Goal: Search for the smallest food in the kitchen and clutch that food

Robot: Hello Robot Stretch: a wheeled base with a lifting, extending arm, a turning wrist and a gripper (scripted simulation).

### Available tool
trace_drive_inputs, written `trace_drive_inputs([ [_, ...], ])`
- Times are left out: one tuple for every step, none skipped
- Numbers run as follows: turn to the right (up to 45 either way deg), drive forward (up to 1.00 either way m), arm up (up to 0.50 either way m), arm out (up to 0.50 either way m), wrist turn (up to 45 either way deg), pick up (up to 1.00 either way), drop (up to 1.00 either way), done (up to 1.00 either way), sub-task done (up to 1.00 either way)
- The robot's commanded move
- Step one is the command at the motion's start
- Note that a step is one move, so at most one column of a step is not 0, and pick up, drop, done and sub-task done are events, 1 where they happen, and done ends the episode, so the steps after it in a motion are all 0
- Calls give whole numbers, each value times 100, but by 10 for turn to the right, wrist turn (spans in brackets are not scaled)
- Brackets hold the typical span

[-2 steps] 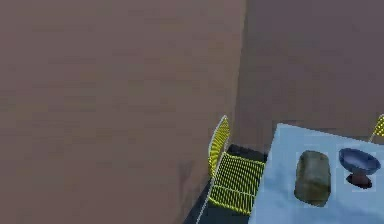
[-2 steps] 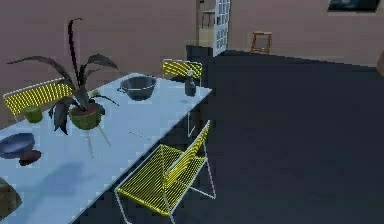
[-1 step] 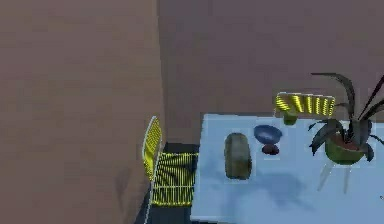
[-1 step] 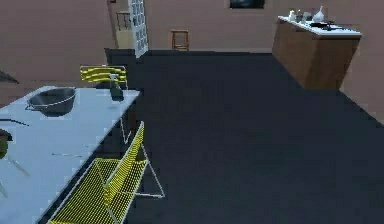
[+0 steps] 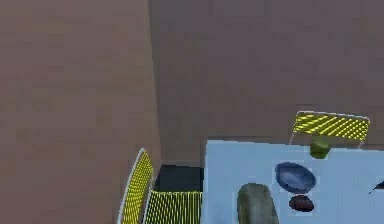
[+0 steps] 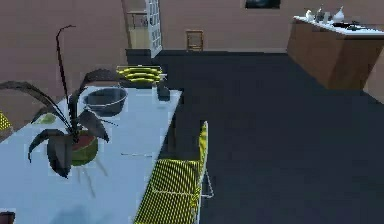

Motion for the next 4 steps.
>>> trace_drive_inputs([
  [-450, 0, 0, 0, 0, 0, 0, 0, 0],
  [-90, 0, 0, 0, 0, 0, 0, 0, 0],
  [450, 0, 0, 0, 0, 0, 0, 0, 0],
  [450, 0, 0, 0, 0, 0, 0, 0, 0],
])
